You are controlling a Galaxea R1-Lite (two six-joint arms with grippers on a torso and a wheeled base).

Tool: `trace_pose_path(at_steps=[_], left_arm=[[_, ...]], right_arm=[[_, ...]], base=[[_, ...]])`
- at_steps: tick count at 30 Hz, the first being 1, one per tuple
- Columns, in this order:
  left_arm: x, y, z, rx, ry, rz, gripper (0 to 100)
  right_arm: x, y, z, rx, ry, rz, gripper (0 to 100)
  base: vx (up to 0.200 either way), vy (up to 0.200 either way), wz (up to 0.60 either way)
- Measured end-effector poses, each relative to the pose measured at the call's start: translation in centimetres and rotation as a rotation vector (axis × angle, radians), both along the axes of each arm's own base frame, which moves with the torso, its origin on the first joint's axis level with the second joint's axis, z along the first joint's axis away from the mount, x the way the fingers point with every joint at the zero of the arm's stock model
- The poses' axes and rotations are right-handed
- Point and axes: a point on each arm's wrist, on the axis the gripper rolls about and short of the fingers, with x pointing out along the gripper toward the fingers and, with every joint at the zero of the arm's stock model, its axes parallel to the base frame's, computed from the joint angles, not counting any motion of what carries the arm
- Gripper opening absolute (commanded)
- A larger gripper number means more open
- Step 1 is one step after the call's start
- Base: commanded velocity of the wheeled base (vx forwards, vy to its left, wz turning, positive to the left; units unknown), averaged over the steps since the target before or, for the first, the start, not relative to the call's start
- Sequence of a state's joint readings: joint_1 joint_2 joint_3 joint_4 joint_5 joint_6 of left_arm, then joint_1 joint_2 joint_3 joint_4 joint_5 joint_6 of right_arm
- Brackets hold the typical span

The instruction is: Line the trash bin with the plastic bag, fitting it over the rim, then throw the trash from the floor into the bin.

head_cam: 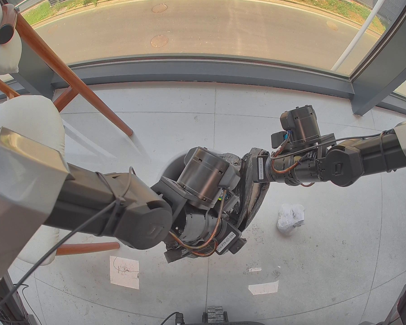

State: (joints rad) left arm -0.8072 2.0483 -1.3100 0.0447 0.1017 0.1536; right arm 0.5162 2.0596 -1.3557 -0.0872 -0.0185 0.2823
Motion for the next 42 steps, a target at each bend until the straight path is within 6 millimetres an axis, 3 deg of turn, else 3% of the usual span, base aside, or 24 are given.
trace_pose_path(at_steps=[12, 21, 22, 32, 39, 42], left_arm=[[0.6, -2.2, -1.5, 0.036, -0.023, 0.011, 100], [2.3, -2.7, -1.7, 0.040, -0.056, 0.057, 100], [2.4, -2.7, -1.8, 0.042, -0.056, 0.059, 0], [3.0, -2.9, -2.7, 0.052, -0.051, 0.077, 0], [3.0, -2.7, -1.6, 0.042, -0.058, 0.089, 0], [2.9, -1.7, -0.5, 0.053, -0.040, 0.109, 0]], right_arm=[[0.3, -0.3, -0.1, 0.014, -0.023, -0.012, 0], [0.3, -0.3, 0.1, 0.018, -0.028, -0.013, 0], [0.4, -0.3, 0.1, 0.019, -0.029, -0.013, 0], [0.3, -0.2, 0.2, 0.021, -0.032, -0.011, 0], [0.2, -0.4, -0.1, 0.014, -0.021, -0.012, 0], [0.1, -0.5, -0.4, 0.007, -0.012, -0.011, 0]], base=[[0.000, 0.000, 0.00], [0.000, 0.000, 0.00], [0.000, 0.000, 0.00], [0.000, 0.000, 0.00], [0.000, 0.000, 0.00], [0.000, 0.000, 0.00]])
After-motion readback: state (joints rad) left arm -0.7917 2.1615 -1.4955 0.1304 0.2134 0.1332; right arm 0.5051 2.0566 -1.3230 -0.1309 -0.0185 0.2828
